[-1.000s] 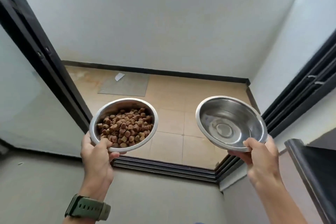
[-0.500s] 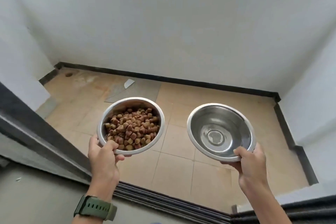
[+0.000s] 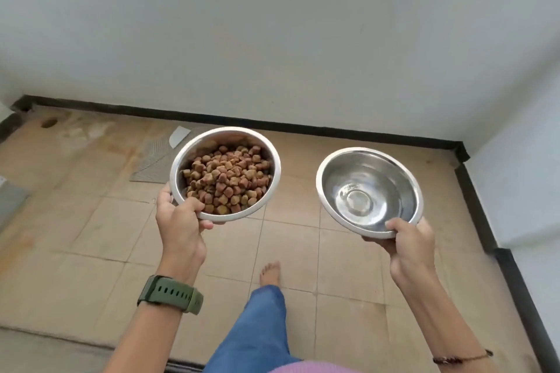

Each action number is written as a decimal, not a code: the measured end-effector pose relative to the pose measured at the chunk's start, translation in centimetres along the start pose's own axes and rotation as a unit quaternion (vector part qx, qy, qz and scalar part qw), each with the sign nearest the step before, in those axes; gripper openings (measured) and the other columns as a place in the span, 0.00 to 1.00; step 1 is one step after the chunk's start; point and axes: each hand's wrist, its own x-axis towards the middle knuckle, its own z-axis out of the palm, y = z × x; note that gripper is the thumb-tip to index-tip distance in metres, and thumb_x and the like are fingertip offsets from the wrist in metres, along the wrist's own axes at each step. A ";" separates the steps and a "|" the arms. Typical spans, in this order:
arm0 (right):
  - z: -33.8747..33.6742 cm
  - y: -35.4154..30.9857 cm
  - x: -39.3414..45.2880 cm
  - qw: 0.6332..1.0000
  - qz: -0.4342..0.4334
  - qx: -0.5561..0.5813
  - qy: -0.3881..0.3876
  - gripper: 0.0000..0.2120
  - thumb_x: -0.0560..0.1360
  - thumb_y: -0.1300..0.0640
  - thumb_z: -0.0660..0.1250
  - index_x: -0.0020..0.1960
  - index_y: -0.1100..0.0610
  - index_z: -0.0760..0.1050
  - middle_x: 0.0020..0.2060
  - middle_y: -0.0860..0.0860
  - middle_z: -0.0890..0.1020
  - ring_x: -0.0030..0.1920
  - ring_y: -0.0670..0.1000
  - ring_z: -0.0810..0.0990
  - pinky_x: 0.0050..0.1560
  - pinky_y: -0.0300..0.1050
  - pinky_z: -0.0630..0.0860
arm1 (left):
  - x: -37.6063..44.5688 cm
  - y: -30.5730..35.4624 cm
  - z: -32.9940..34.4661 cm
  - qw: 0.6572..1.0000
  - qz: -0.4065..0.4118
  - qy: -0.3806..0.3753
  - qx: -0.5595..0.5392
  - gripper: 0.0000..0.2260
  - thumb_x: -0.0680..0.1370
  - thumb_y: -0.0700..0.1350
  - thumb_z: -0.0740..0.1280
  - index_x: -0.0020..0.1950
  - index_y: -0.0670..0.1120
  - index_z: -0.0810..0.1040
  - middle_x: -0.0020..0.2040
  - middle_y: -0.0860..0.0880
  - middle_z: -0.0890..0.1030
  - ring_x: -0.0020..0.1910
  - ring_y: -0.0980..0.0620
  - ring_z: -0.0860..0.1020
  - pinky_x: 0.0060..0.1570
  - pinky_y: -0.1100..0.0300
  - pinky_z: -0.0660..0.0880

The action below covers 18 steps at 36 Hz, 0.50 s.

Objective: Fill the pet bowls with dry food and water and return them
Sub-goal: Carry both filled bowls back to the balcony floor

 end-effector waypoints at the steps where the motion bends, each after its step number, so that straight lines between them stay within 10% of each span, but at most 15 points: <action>1: 1.2 -0.4 1.5 1.000 0.003 0.000 0.005 0.19 0.70 0.76 0.54 0.56 0.63 0.69 0.42 0.55 0.76 0.36 0.56 0.76 0.23 0.45 0.79 | 1.9 0.2 1.4 1.000 -0.004 -0.006 0.001 0.25 0.72 0.27 0.56 0.67 0.43 0.68 0.54 0.45 0.73 0.35 0.54 0.72 0.16 0.70 0.65; 18: 16.6 -4.4 27.1 0.994 0.092 0.030 0.044 0.23 0.73 0.77 0.53 0.57 0.52 0.63 0.48 0.49 0.73 0.45 0.53 0.78 0.34 0.55 0.81 | 25.5 0.1 21.8 0.993 -0.086 -0.038 0.068 0.26 0.72 0.27 0.54 0.63 0.53 0.67 0.53 0.50 0.72 0.40 0.54 0.74 0.20 0.70 0.68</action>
